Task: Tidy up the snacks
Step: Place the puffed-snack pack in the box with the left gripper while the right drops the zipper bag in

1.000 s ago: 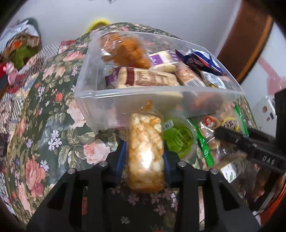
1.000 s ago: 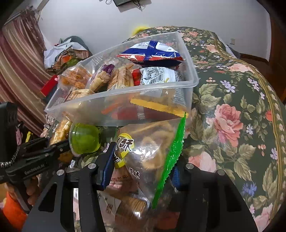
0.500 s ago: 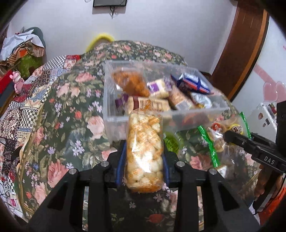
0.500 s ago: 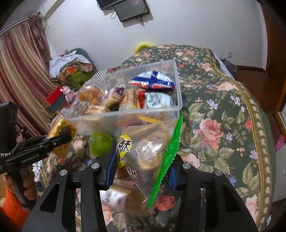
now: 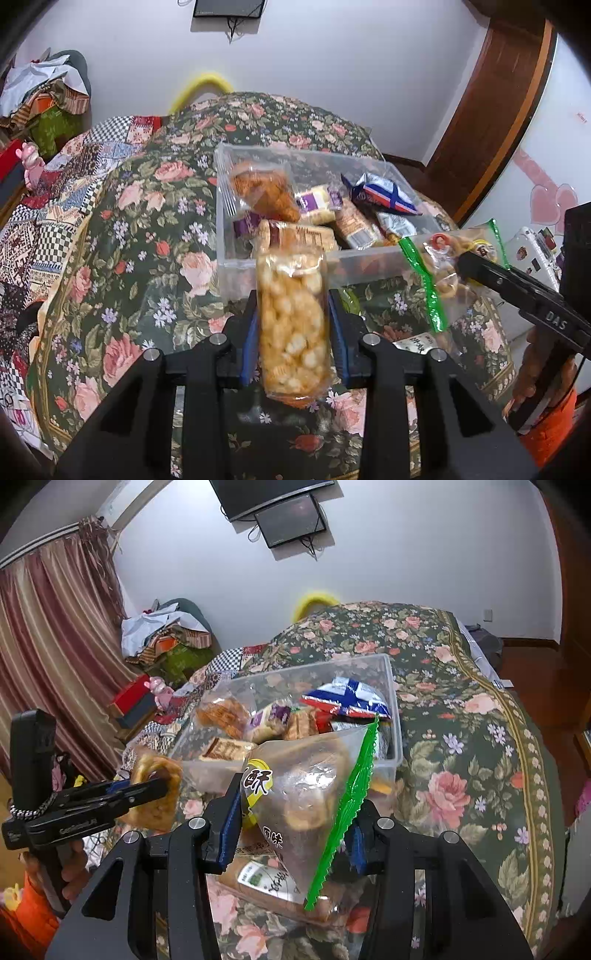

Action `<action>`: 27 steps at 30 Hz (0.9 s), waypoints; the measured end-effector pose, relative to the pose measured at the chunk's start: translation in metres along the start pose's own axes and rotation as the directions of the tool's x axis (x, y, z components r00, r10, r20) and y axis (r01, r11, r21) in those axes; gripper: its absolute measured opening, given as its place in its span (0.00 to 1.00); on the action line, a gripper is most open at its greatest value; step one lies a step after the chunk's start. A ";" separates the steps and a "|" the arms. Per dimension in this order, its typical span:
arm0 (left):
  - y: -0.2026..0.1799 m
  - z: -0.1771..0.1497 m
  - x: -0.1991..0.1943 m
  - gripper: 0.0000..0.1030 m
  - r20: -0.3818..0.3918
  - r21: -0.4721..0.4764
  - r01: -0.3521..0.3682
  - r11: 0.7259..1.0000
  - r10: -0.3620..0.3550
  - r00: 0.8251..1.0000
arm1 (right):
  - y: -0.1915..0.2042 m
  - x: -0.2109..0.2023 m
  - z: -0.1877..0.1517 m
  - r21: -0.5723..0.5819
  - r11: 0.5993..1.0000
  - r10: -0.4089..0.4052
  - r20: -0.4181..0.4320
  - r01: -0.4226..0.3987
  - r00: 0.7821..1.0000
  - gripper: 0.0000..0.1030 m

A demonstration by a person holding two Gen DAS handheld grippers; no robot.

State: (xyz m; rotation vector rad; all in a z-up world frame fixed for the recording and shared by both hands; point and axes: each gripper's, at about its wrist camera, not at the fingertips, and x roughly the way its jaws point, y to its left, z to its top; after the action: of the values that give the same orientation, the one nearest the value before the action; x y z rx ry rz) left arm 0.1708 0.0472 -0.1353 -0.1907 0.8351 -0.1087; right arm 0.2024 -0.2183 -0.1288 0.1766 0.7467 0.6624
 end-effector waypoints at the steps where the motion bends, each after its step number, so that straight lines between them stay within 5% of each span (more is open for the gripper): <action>1: 0.000 0.003 -0.002 0.32 0.008 0.002 0.000 1.000 0.000 1.000 | 0.000 0.000 0.002 0.001 1.000 0.002 0.004 -0.002 1.000 0.42; 14: 0.008 0.049 0.016 0.32 0.052 -0.023 -0.027 0.999 0.028 0.998 | 0.002 0.023 0.029 0.004 1.000 0.000 0.038 0.000 0.999 0.43; 27: 0.013 0.066 0.050 0.32 0.078 0.000 -0.138 0.991 0.137 0.987 | 0.004 0.071 0.040 -0.013 0.999 -0.035 -0.007 0.035 0.999 0.43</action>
State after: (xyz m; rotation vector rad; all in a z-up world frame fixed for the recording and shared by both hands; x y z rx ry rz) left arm 0.2536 0.0593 -0.1303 -0.1307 0.7674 0.0257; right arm 0.2662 -0.1680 -0.1384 0.1492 0.7503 0.6346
